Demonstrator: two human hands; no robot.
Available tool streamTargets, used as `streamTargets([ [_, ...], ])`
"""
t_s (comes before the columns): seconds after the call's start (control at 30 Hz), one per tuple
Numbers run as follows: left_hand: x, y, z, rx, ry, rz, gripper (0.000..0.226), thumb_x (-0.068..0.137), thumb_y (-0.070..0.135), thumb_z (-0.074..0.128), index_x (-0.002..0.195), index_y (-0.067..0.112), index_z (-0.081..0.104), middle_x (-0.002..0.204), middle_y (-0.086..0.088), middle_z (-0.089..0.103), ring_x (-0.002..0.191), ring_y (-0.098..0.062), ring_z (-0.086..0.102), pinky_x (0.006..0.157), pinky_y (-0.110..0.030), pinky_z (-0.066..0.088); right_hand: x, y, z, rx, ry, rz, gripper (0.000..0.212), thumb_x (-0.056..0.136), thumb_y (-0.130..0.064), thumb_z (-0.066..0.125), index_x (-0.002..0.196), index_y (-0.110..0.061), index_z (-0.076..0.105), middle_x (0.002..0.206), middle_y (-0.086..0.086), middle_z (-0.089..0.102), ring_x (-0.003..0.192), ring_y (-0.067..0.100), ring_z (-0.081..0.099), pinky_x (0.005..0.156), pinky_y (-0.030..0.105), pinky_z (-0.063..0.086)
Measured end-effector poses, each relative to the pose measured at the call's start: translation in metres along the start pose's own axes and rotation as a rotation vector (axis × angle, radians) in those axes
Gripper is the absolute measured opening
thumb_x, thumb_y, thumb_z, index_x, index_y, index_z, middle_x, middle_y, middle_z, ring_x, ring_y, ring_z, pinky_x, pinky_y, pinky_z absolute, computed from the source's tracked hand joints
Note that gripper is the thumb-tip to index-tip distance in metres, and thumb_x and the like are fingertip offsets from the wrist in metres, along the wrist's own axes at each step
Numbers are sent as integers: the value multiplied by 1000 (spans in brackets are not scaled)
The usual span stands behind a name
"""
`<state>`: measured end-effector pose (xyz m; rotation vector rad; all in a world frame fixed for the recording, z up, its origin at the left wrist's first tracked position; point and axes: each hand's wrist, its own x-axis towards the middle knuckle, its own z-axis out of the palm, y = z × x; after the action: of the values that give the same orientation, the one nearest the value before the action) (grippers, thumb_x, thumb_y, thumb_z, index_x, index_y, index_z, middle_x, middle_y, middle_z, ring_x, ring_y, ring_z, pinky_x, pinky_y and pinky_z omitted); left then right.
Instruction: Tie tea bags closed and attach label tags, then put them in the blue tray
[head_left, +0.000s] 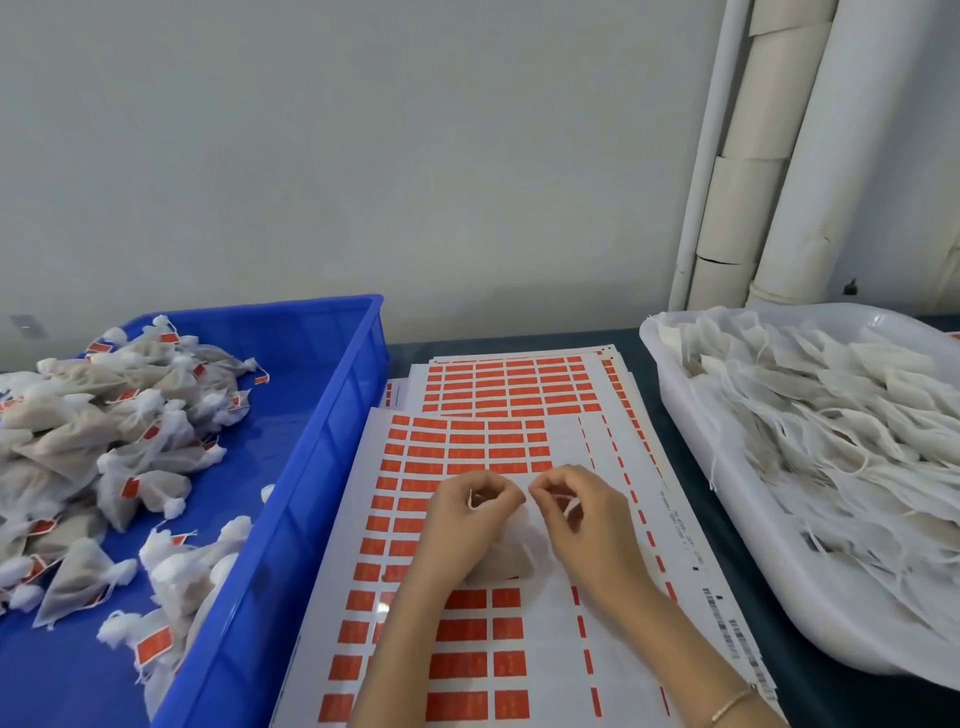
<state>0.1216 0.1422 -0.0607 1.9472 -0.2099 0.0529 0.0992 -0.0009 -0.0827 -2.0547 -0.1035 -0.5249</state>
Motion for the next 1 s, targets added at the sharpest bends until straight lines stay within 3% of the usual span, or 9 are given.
streamTargets([
  [0.17, -1, 1, 2, -67, 7, -33, 18, 90, 25, 60, 75, 23, 68, 71, 13, 64, 73, 0, 58, 56, -7, 44, 0, 4, -1, -60, 75, -15, 12, 87, -27, 67, 90, -35, 59, 90, -20, 61, 81, 1, 61, 68, 5, 44],
  [0.33, -3, 11, 5, -207, 27, -78, 20, 81, 38, 59, 68, 27, 70, 80, 7, 68, 87, -15, 62, 74, -25, 48, 5, 8, -4, -86, 130, 25, 11, 88, -29, 66, 89, -37, 58, 88, -24, 59, 76, -2, 60, 63, 1, 41],
  [0.47, -3, 14, 6, -218, 33, -52, 36, 92, 22, 57, 61, 33, 70, 77, 8, 70, 83, -10, 63, 72, -22, 44, 10, 11, -8, -112, 179, 57, 11, 88, -28, 66, 90, -35, 58, 90, -21, 59, 74, -2, 58, 65, 6, 40],
  [0.53, -4, 14, 5, -210, 39, -42, 36, 94, 23, 54, 63, 34, 70, 77, 9, 71, 84, -10, 63, 73, -23, 43, 11, 12, -8, -133, 192, 57, 11, 88, -26, 67, 90, -33, 59, 91, -20, 59, 73, -4, 56, 64, 6, 39],
  [0.67, -3, 14, 4, -258, -113, -67, 23, 87, 33, 54, 69, 30, 69, 75, 6, 72, 83, -14, 67, 81, -33, 49, 12, 11, -10, -104, 236, 58, 10, 89, -21, 66, 91, -29, 60, 90, -16, 60, 74, -2, 57, 62, 3, 37],
  [0.77, 0, 12, 0, -280, -235, -217, 24, 93, 28, 55, 76, 25, 72, 68, 6, 70, 76, -15, 66, 89, -44, 52, 13, 8, -17, -20, 328, 84, 10, 91, -20, 63, 91, -29, 60, 87, -21, 58, 77, -4, 58, 59, 1, 40],
  [0.83, -1, 9, -3, -185, -340, -238, 36, 100, 42, 40, 92, 26, 72, 76, 6, 71, 79, -12, 67, 82, -29, 54, 16, 9, -24, 63, 412, 136, 8, 92, -20, 61, 92, -28, 61, 86, -23, 57, 79, -5, 58, 61, 0, 41],
  [0.9, -6, 8, -6, -91, -338, -228, 36, 96, 54, 41, 100, 31, 68, 87, 16, 69, 83, -5, 66, 70, -14, 48, 18, 10, -30, 128, 470, 195, 5, 93, -23, 60, 94, -27, 62, 89, -19, 59, 81, -1, 60, 64, 5, 42],
  [1.0, -9, 8, -7, -143, -373, -169, 30, 96, 48, 45, 95, 28, 68, 86, 17, 70, 80, 0, 66, 67, -12, 47, 20, 12, -30, 128, 486, 227, 5, 93, -23, 60, 95, -26, 62, 90, -16, 60, 81, -3, 58, 66, 8, 41],
])
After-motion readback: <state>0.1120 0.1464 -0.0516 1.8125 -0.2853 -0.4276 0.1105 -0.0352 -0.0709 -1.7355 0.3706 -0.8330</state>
